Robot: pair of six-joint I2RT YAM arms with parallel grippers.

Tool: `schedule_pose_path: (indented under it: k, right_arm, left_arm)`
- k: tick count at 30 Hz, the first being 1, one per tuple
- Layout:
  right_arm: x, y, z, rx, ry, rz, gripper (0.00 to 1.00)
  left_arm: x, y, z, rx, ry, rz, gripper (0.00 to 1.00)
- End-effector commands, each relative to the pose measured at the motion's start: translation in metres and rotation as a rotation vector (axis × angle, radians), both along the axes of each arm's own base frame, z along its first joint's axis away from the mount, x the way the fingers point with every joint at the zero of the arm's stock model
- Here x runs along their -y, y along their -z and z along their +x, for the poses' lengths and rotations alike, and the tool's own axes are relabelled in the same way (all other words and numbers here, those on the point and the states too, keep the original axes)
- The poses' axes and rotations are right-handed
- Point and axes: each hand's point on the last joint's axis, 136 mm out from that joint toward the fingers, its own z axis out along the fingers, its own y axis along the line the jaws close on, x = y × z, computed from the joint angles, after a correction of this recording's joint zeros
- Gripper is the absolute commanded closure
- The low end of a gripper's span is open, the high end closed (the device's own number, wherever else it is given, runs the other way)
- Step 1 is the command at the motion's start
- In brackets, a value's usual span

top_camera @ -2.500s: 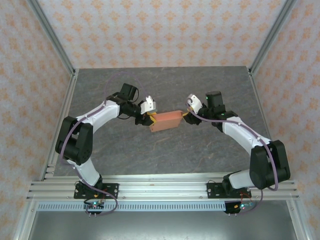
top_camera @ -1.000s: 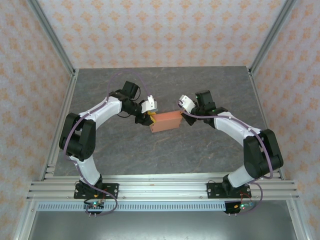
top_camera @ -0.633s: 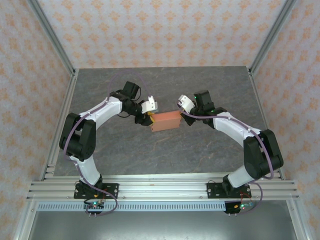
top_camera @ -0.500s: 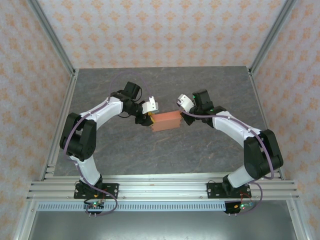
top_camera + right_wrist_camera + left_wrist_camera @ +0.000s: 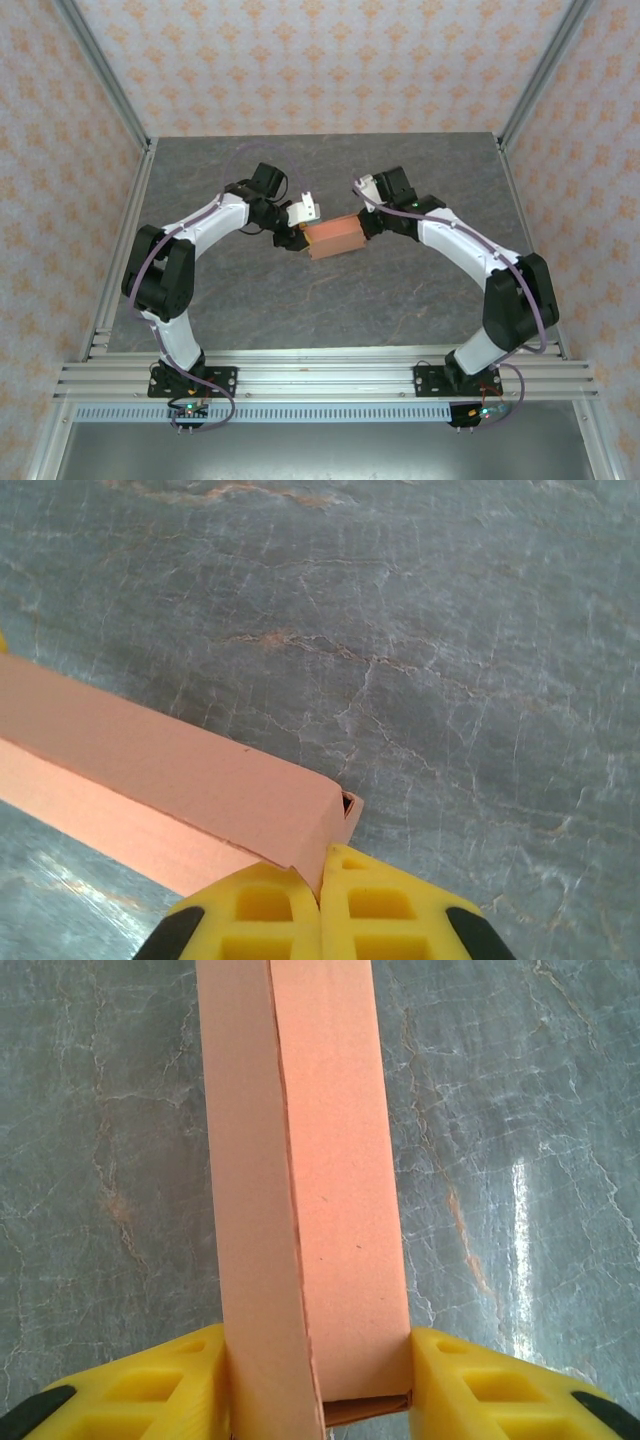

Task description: Fold the paper box

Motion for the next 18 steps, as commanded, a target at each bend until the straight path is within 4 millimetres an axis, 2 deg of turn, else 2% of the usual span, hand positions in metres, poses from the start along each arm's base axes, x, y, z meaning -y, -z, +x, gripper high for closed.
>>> schedule_pose_path:
  k: [1, 18]
  right_arm:
    - [0.0074, -0.01, 0.0058, -0.045, 0.166, 0.029, 0.94]
    - [0.0044, -0.0074, 0.0085, -0.177, 0.315, 0.059, 0.94]
  left_arm:
    - [-0.0118, 0.0125, 0.0026, -0.049, -0.06, 0.079, 0.57]
    - [-0.0149, 0.0062, 0.0073, -0.043, -0.122, 0.143, 0.62]
